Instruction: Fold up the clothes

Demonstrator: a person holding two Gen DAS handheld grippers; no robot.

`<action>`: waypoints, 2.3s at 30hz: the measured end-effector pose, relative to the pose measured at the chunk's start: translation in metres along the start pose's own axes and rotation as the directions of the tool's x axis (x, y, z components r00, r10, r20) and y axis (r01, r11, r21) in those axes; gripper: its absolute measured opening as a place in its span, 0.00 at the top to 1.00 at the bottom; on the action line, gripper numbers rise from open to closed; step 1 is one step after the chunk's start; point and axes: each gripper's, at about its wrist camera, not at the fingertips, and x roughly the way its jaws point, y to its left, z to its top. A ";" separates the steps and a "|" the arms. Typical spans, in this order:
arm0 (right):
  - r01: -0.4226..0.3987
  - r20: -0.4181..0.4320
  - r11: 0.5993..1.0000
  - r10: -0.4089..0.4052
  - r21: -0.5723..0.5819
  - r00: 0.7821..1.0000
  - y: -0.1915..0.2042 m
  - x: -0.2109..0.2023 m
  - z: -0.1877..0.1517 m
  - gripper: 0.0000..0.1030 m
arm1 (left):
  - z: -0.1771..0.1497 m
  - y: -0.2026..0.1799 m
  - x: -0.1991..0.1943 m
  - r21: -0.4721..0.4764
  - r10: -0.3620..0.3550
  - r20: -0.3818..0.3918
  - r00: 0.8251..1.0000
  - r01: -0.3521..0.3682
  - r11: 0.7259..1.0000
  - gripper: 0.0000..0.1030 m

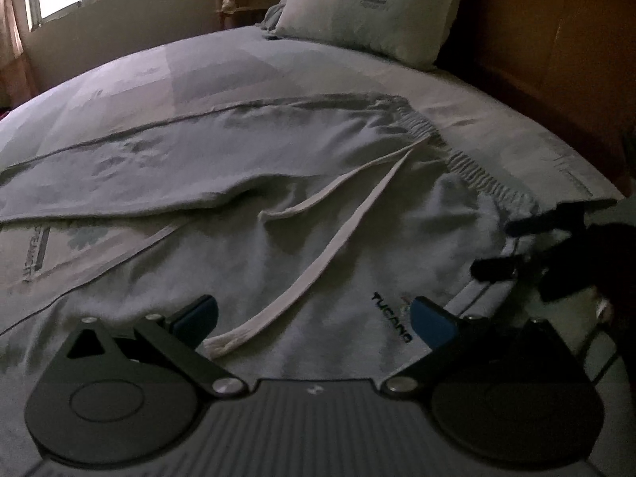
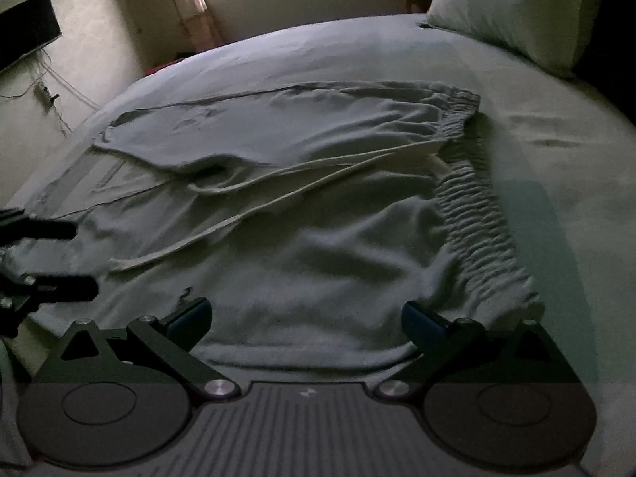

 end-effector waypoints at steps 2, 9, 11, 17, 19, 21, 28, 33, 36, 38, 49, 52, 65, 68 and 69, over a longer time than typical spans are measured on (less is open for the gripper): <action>-0.012 0.010 1.000 0.011 0.021 1.000 0.004 -0.002 -0.004 0.00 | 0.000 -0.001 -0.003 0.004 -0.004 0.008 1.000 0.004 1.000 0.01; 0.004 -0.001 0.998 -0.003 0.063 1.000 -0.002 0.013 -0.012 0.00 | 0.001 -0.001 -0.007 0.000 0.009 0.022 1.000 -0.009 1.000 0.01; 0.009 0.008 0.999 -0.010 0.050 1.000 0.000 0.014 -0.015 0.00 | 0.001 -0.001 -0.005 -0.003 0.011 0.019 1.000 -0.011 1.000 0.01; 0.015 0.031 1.000 -0.015 0.027 0.999 0.003 0.017 -0.021 0.00 | 0.001 -0.005 0.010 -0.007 -0.004 -0.009 1.000 0.004 1.000 0.01; 0.010 0.031 1.000 -0.011 0.020 0.999 0.003 0.017 -0.021 0.00 | 0.001 -0.006 0.017 -0.007 -0.010 -0.021 1.000 0.010 1.000 0.01; 0.001 0.025 1.000 -0.001 0.019 1.000 0.001 0.017 -0.020 0.00 | 0.001 -0.007 0.024 -0.008 -0.014 -0.032 0.999 0.014 1.000 0.01; -0.069 0.006 0.997 0.069 0.043 0.998 -0.014 0.012 -0.014 0.00 | 0.006 -0.012 0.046 0.006 0.000 -0.053 0.999 0.000 1.000 0.01; -0.078 -0.003 0.997 0.079 0.020 0.997 -0.014 0.013 -0.013 0.00 | 0.008 -0.018 0.058 0.020 -0.004 -0.062 0.998 0.005 1.000 0.01; -0.081 -0.008 0.997 0.081 0.012 0.997 -0.014 0.014 -0.012 0.00 | 0.008 -0.021 0.065 0.026 -0.006 -0.072 0.997 0.007 1.000 0.01; -0.094 -0.008 0.995 0.094 0.030 0.996 -0.017 0.013 -0.010 0.00 | 0.008 -0.021 0.069 0.026 -0.006 -0.078 0.997 0.009 1.000 0.01; -0.181 0.096 0.973 0.168 0.145 0.981 -0.058 -0.011 0.032 0.00 | 0.004 -0.017 0.086 0.016 -0.007 -0.110 0.994 0.008 1.000 0.01; -0.186 0.129 0.967 0.165 0.176 0.978 -0.077 -0.014 0.052 0.00 | 0.003 -0.016 0.088 0.015 -0.008 -0.115 0.993 0.010 1.000 0.01; -0.153 0.185 0.978 0.125 0.145 0.975 -0.116 -0.009 0.112 0.00 | 0.005 -0.013 0.092 0.014 -0.009 -0.120 0.993 0.011 1.000 0.01; -0.161 0.170 0.978 0.137 0.134 0.976 -0.122 0.000 0.120 0.00 | 0.006 -0.013 0.094 0.018 -0.007 -0.123 0.992 0.009 1.000 0.01; -0.166 0.163 0.976 0.143 0.140 0.976 -0.127 0.005 0.124 0.00 | 0.006 -0.013 0.094 0.019 -0.006 -0.123 0.992 0.009 1.000 0.01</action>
